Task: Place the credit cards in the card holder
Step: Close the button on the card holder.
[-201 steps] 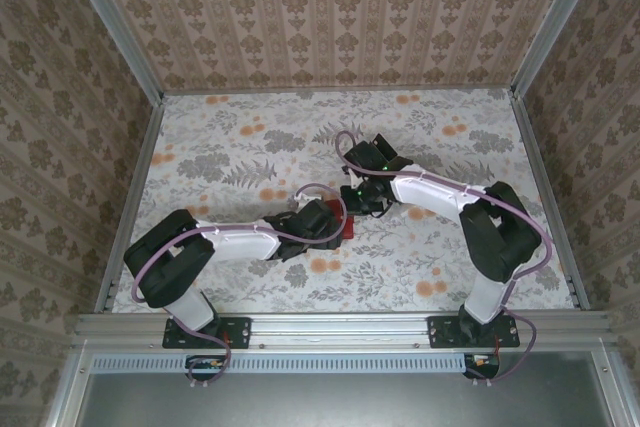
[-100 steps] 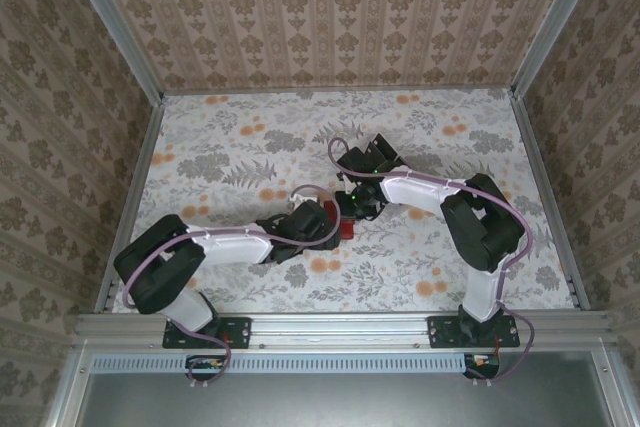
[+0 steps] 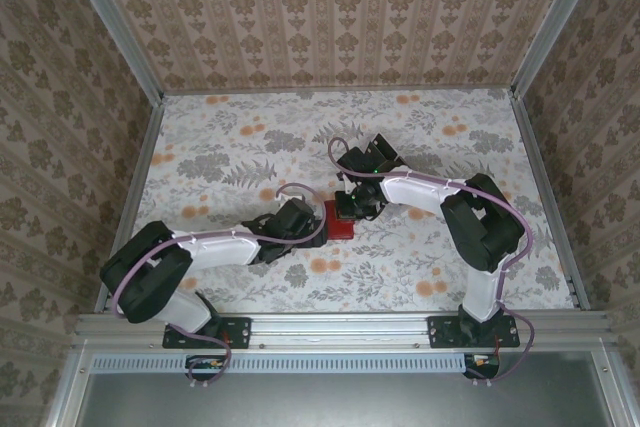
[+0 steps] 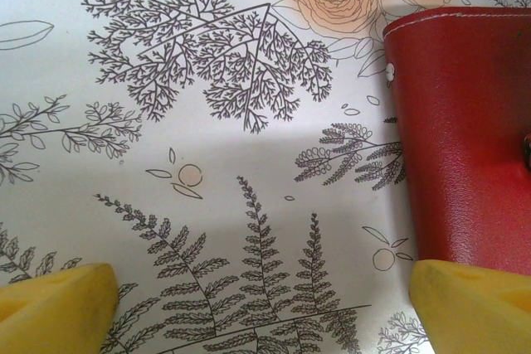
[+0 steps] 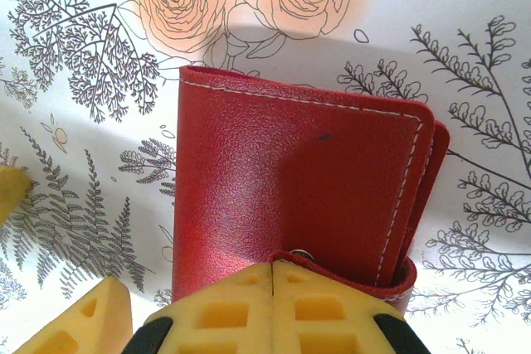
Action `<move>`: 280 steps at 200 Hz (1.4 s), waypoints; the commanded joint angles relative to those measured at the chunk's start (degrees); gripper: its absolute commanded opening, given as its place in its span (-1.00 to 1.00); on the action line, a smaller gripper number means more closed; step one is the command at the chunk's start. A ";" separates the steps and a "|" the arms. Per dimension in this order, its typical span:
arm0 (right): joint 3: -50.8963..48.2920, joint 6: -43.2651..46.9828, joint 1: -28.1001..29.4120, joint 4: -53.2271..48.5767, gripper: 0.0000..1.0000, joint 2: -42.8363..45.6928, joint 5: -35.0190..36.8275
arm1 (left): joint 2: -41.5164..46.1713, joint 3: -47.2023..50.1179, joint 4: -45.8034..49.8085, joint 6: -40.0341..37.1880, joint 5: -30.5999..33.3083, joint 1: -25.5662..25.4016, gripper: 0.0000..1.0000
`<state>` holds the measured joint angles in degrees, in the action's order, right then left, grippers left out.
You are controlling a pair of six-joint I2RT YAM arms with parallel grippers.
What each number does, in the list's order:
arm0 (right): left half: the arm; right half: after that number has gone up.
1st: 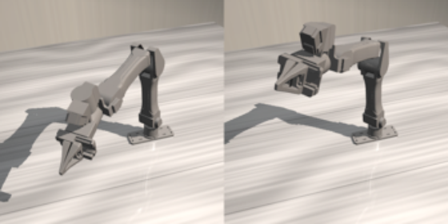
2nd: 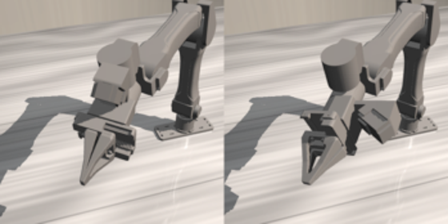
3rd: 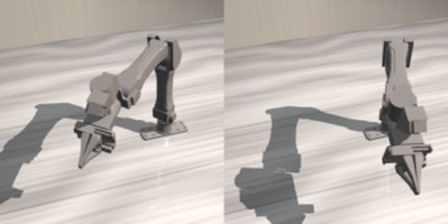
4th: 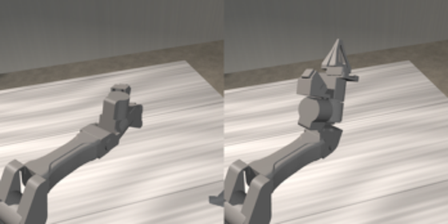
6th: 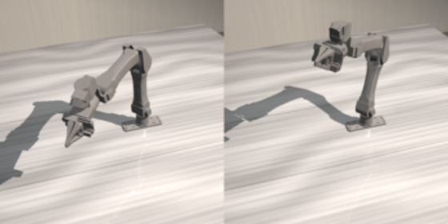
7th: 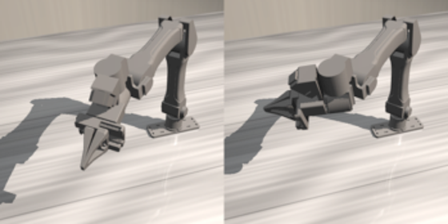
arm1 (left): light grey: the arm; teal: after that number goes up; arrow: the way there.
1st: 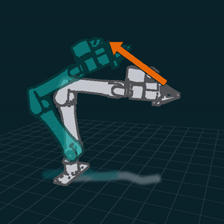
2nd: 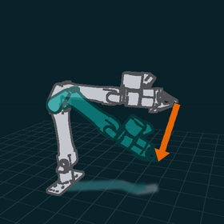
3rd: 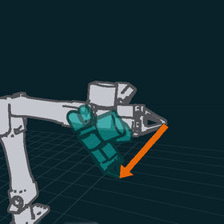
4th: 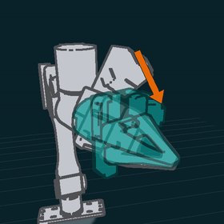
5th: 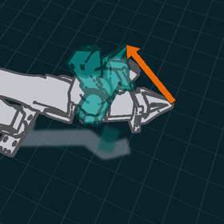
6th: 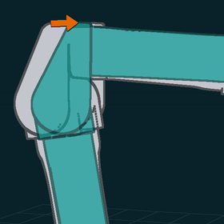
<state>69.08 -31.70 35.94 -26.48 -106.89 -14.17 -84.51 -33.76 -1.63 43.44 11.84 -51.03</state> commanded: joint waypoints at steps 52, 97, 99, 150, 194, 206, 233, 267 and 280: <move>-0.24 -0.49 -0.17 0.14 -1.00 -0.26 0.33 | -0.21 -2.54 2.40 0.72 4.60 0.86 1.00; -0.44 -0.55 -0.41 0.40 -1.00 0.54 0.24 | 3.35 -2.72 1.67 -1.80 3.70 3.86 1.00; -0.44 -0.53 -0.43 0.45 -1.00 0.65 0.13 | 3.42 -2.65 1.64 -2.05 3.54 3.86 1.00; 0.05 -0.64 -0.96 0.35 -1.00 2.19 -0.59 | 4.66 -1.07 -0.35 -10.66 0.71 0.86 1.00; -0.42 -0.99 -1.05 0.99 -1.00 2.37 -1.03 | 3.88 1.85 -3.23 -12.96 2.58 -2.28 1.00; -0.59 -0.99 -1.05 0.97 -1.00 2.43 -0.99 | 3.42 2.45 -4.60 -12.94 2.70 -2.37 1.00; -0.60 -1.03 -1.05 0.93 -1.00 2.54 -1.03 | 1.37 2.07 -6.74 -13.20 3.07 -2.68 1.00; -0.60 -0.99 -1.14 0.96 -1.00 2.39 -1.12 | -1.30 1.51 -9.09 -13.47 3.66 -3.18 1.00; -0.61 -0.99 -1.14 0.92 -1.00 2.39 -1.12 | -2.27 1.05 -9.40 -13.47 3.64 -3.29 1.00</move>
<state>69.01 -31.92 35.07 -25.85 -106.34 -14.22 -85.14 -31.68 -8.60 31.24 14.26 -53.78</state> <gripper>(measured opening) 0.068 0.997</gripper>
